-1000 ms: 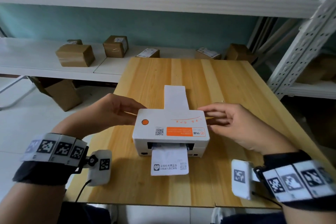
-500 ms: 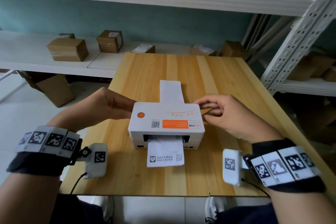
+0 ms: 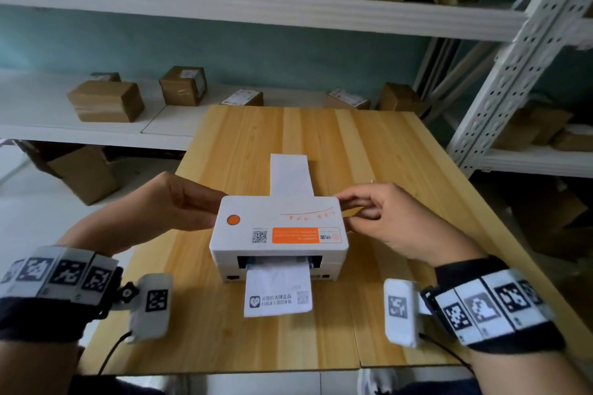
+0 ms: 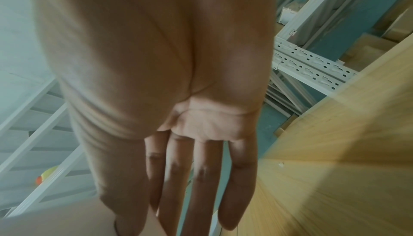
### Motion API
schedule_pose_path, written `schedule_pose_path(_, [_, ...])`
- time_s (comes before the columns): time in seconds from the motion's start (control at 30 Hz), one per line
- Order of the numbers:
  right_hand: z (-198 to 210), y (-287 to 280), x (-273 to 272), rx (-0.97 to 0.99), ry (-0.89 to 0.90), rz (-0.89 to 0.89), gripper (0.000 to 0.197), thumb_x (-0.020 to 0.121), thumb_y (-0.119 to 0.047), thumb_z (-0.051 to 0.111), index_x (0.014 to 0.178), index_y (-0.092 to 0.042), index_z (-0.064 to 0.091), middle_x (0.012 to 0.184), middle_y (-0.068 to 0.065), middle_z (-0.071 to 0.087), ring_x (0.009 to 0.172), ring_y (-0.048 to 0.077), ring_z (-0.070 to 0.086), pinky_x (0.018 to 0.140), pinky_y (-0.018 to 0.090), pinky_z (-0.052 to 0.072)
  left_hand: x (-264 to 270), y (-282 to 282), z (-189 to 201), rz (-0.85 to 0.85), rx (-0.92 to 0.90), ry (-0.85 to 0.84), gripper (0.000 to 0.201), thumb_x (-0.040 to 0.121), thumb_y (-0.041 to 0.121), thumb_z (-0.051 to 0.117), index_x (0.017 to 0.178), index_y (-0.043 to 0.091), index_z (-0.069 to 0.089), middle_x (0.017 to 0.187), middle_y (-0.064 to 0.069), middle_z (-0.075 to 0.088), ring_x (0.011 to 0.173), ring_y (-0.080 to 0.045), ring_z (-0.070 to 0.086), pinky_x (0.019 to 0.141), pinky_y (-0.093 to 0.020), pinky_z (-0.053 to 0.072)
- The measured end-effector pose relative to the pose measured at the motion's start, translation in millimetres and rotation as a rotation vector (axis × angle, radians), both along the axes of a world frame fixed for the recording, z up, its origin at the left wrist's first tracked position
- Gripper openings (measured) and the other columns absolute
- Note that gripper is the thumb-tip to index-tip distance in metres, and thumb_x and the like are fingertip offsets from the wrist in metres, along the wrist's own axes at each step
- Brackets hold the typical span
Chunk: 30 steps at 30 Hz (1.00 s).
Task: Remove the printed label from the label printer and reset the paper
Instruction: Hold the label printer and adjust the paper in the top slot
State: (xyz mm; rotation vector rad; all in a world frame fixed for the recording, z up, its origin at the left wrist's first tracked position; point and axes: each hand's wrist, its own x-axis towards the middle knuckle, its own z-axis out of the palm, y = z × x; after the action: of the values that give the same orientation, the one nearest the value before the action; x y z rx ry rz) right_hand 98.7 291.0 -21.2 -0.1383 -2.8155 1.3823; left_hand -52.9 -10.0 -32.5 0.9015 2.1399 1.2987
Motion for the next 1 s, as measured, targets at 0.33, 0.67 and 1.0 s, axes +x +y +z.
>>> schedule_pose_path(0.33, [1.2,-0.5,3.5,-0.048,0.028,0.016,0.037,0.091,-0.005,0.065,0.112,-0.036,0.067,0.11,-0.015,0.074,0.105,-0.002,0.069,0.098,0.028,0.054,-2.1,0.7,0.6,0.075,-0.088,-0.024,0.027,0.085,-0.001,0.072,0.108,0.012,0.078,0.1,0.0,0.082,0.095,-0.016,0.078,0.08,-0.025,0.063])
schedule_pose_path(0.67, [-0.7,0.2,2.2,-0.045,0.026,0.0,0.044,0.092,-0.008,0.064,0.123,-0.039,0.061,0.113,-0.019,0.072,0.104,-0.005,0.068,0.098,0.029,0.053,-0.3,0.7,1.7,0.053,-0.075,-0.028,0.029,0.085,-0.001,0.07,0.112,0.006,0.076,0.105,-0.003,0.081,0.099,-0.019,0.077,0.08,-0.026,0.063])
schedule_pose_path(1.0, [-0.6,-0.5,3.5,-0.075,0.05,0.039,0.046,0.092,-0.002,0.062,0.105,-0.046,0.065,0.099,-0.027,0.074,0.098,0.0,0.072,0.085,0.012,0.053,5.1,1.5,2.0,0.026,0.001,-0.046,0.037,0.086,-0.007,0.066,0.121,0.005,0.071,0.112,-0.003,0.079,0.105,-0.018,0.076,0.084,-0.028,0.062])
